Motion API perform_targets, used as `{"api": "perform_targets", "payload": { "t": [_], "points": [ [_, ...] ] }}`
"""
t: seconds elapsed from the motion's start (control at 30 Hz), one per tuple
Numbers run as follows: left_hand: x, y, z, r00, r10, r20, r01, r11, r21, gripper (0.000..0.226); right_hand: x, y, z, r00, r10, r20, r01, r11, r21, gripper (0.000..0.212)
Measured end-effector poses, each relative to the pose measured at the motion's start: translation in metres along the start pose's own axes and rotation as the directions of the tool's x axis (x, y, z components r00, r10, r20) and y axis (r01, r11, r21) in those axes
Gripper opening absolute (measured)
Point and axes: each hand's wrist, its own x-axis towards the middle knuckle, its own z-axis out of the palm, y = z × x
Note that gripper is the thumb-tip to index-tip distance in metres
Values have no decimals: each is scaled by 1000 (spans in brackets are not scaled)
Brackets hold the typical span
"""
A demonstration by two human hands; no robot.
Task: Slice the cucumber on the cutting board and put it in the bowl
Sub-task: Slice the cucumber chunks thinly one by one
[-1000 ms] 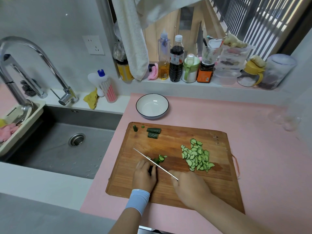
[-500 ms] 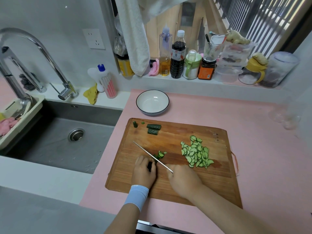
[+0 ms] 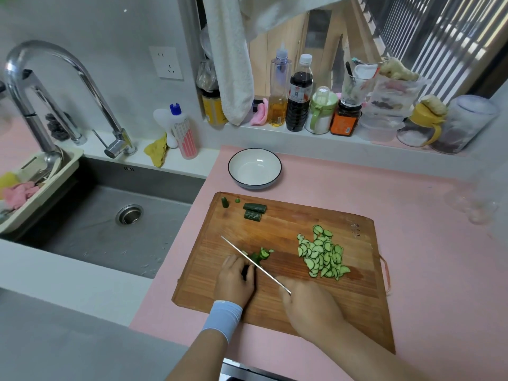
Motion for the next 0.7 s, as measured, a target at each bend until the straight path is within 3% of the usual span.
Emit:
{"api": "perform_targets", "payload": {
  "t": [0.13, 0.43, 0.7],
  "points": [
    [1, 3, -3, 1000, -8, -14, 7, 1000, -12, 8, 4, -2, -3, 1000, 21, 22, -21, 1000, 3, 26],
    [0, 1, -4, 1000, 9, -15, -10, 998, -61, 16, 26, -11, 5, 997, 47, 65, -48, 999, 13, 23],
    [1, 1, -7, 1000, -11, -7, 10, 997, -79, 19, 20, -16, 6, 998, 57, 25, -56, 998, -21, 36]
  ]
}}
